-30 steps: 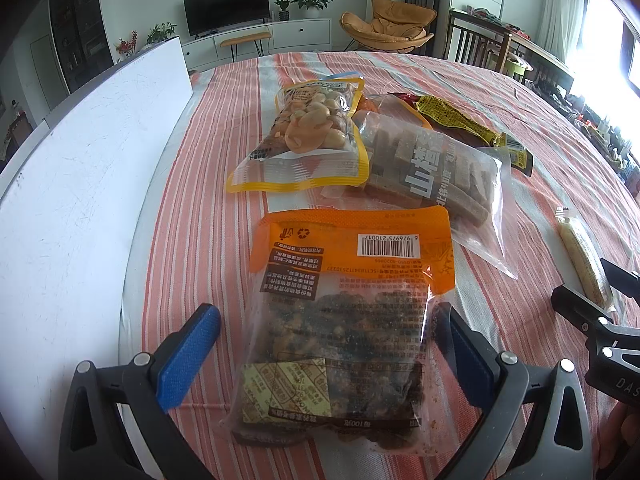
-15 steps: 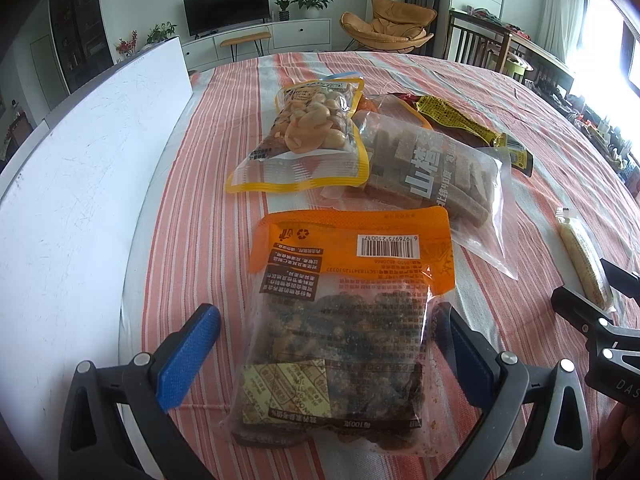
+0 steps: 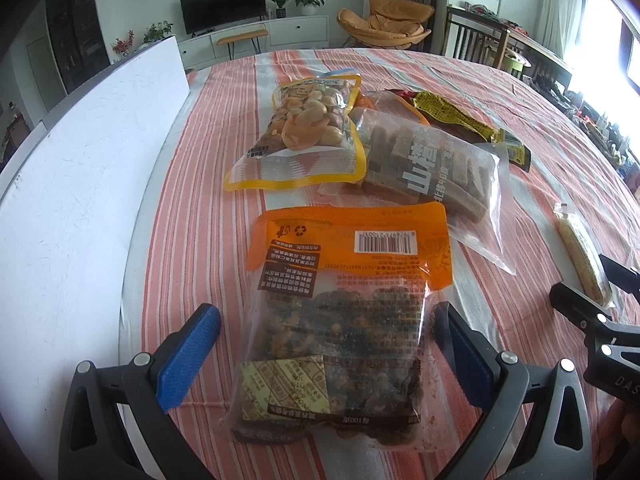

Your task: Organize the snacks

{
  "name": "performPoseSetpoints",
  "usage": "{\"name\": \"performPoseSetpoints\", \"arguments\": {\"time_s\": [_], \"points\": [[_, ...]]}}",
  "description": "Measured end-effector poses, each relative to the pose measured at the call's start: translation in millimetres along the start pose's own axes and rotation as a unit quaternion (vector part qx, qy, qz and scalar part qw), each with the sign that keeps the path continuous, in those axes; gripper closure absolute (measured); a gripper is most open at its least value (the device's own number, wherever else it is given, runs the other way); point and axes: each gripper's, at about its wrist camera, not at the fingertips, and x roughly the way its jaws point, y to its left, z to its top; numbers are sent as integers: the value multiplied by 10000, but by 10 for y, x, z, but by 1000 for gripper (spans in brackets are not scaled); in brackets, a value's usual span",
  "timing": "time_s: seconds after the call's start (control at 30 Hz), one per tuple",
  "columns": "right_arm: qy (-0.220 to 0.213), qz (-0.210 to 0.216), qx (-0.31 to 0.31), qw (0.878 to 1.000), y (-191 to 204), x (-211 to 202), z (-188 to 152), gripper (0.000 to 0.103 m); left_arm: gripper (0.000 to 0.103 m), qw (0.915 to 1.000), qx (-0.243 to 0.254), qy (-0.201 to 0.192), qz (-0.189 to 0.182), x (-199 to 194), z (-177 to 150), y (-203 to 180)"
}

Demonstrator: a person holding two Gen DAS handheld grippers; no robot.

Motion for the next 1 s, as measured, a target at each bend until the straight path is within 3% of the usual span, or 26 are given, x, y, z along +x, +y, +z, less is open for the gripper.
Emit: {"name": "performPoseSetpoints", "arguments": {"time_s": [0.23,0.33,0.4,0.5,0.57,0.73,0.77,0.8,0.83,0.9,1.0], "points": [[1,3,-1,10000,0,2,0,13,0,9986,85,523,-53,-33,-36,-70],[121,72,-16,9999,-12,10,13,12,0,9948,418,900,-236,-8,8,-77],[680,200,-252,9972,-30,41,104,14,1,9929,574,986,-338,-7,18,-55],[1455,348,-7,9887,-240,48,282,13,16,9925,765,852,-418,-81,1,-50],[1602,431,316,9856,-389,-9,378,13,31,9926,814,787,-429,-136,-5,-47],[1963,377,-4,9798,-287,73,429,16,35,9936,591,692,-669,-237,-111,-24],[1986,275,-79,9797,-238,107,404,25,35,9932,457,664,-840,-282,-145,-3],[1948,172,-194,9805,-186,118,369,53,35,9928,330,642,-953,-322,-176,15],[1749,20,-345,9840,-130,63,358,73,35,9921,151,632,-1076,-372,-215,47],[1735,79,-115,9847,-122,-16,316,73,35,9879,-271,533,-1429,-507,-291,110],[1410,577,459,9873,-213,-277,200,72,35,9793,-677,302,-1886,-729,-410,138]]}}
